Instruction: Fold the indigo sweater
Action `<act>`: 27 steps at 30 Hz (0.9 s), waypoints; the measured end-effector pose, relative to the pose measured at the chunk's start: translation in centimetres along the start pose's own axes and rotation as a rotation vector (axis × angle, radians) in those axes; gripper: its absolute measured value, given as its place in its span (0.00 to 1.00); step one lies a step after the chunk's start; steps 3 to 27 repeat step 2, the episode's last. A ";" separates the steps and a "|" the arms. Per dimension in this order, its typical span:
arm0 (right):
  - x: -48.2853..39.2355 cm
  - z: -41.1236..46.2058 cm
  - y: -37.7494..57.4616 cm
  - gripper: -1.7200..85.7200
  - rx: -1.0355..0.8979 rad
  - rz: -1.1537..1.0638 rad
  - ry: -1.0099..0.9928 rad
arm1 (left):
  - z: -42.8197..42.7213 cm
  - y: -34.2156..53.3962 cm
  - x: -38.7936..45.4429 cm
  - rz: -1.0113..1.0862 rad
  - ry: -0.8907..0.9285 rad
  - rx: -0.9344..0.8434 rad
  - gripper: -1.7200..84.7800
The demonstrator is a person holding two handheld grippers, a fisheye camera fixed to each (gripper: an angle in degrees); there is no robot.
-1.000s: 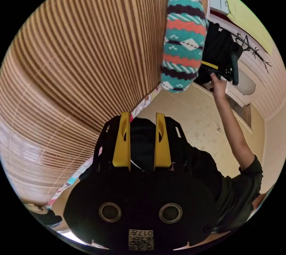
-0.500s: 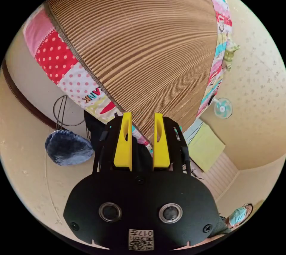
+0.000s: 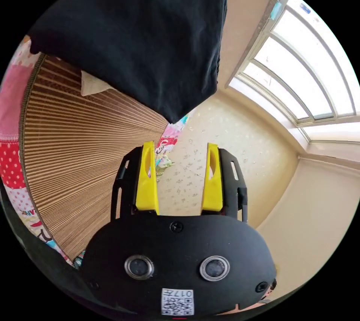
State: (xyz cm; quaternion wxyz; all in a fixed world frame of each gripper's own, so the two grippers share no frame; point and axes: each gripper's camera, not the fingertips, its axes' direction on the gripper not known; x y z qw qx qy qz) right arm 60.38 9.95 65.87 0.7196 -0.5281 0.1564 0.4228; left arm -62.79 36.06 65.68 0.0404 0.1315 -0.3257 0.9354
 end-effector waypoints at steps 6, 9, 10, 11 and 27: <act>-1.3 -0.6 0.5 0.02 0.011 -0.036 -0.022 | 0.4 -0.9 -0.1 -0.025 0.034 -0.006 0.26; -1.3 -0.6 0.5 0.02 0.011 -0.036 -0.022 | 0.4 -0.9 -0.1 -0.025 0.034 -0.006 0.26; -1.3 -0.6 0.5 0.02 0.011 -0.036 -0.022 | 0.4 -0.9 -0.1 -0.025 0.034 -0.006 0.26; -1.3 -0.6 0.5 0.02 0.011 -0.036 -0.022 | 0.4 -0.9 -0.1 -0.025 0.034 -0.006 0.26; -1.3 -0.6 0.5 0.02 0.011 -0.036 -0.022 | 0.4 -0.9 -0.1 -0.025 0.034 -0.006 0.26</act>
